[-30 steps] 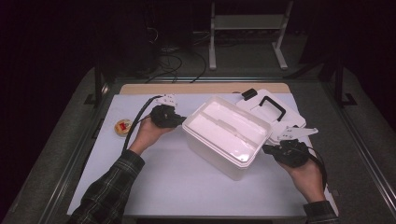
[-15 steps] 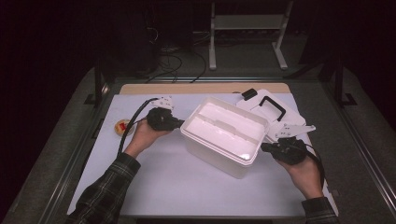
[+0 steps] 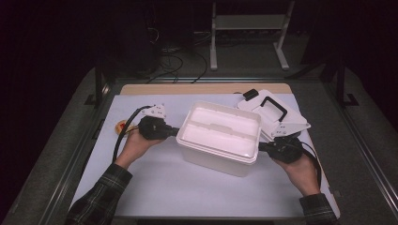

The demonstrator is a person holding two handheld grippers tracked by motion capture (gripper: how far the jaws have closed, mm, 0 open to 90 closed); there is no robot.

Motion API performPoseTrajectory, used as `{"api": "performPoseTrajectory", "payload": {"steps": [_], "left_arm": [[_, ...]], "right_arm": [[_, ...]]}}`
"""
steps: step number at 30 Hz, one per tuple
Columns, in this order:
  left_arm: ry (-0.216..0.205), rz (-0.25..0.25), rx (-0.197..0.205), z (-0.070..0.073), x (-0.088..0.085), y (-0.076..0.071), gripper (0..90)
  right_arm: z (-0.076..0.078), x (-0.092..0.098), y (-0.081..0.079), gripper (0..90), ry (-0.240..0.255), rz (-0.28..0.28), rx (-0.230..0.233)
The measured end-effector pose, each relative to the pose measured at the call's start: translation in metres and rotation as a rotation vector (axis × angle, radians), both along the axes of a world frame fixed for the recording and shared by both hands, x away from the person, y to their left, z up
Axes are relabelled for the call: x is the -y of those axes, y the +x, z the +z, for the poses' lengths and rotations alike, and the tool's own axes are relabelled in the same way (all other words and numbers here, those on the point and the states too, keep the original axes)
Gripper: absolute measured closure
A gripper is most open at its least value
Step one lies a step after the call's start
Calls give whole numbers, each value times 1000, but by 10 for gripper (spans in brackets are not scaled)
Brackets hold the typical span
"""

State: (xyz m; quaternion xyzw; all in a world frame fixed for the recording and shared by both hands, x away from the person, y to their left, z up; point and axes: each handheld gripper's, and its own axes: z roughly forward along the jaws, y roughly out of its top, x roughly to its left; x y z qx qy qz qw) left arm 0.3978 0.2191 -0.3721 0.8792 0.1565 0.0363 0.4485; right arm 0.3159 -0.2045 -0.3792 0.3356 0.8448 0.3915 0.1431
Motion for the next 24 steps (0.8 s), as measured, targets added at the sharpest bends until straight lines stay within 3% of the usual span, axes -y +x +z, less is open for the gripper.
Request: {"api": "performPoseTrajectory", "payload": {"steps": [6,12,24], "left_arm": [[-17,10,-13,-1,-13,-18,900],[-1,33,1,1,-25,-36,900],[-44,46,-12,-3,-48,-71,900]], "right_arm": [[0,-7,-2,899,2,44,4],[2,-16,-2,899,8,93,3],[3,-34,-8,899,0,155,-3]]}}
